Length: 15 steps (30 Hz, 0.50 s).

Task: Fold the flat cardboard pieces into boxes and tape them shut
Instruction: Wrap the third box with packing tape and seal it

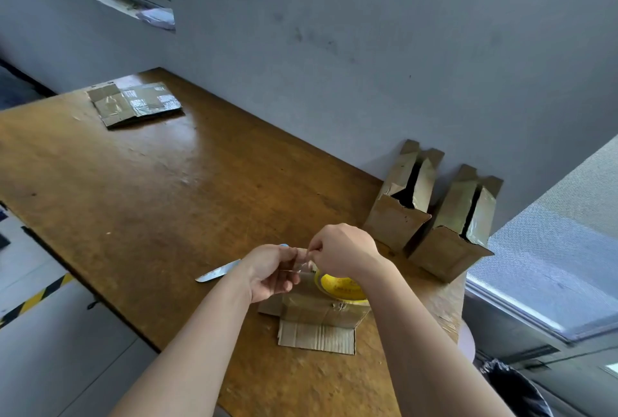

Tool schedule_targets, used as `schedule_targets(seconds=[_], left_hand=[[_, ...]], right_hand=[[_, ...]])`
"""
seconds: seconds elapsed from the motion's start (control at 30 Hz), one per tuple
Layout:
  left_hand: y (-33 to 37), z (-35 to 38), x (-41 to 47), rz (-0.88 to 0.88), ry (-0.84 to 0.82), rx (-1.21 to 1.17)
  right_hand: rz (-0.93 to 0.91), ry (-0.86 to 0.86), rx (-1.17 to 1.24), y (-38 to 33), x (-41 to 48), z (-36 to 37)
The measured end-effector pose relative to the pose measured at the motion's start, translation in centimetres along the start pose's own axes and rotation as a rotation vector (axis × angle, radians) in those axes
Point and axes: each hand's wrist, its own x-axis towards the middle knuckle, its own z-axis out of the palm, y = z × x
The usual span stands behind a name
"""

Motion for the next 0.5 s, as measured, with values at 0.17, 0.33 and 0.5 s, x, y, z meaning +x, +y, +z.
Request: schedule_targets(seconds=[0.17,0.33,0.5], left_hand=[[0.2,-0.5,-0.3,-0.049,-0.031,0.111],[-0.7,-0.5,-0.1,-0.008,0.001,0.11],[-1.1,-0.8,-0.3,0.151,-0.004,0.16]], right_hand=[[-0.008,0.013,0.009,0.1,0.0,0.1],[-0.016,0.01,0.006,0.1,-0.3,0.3],[-0.006,0.02,-0.014,0.2,-0.4,0.1]])
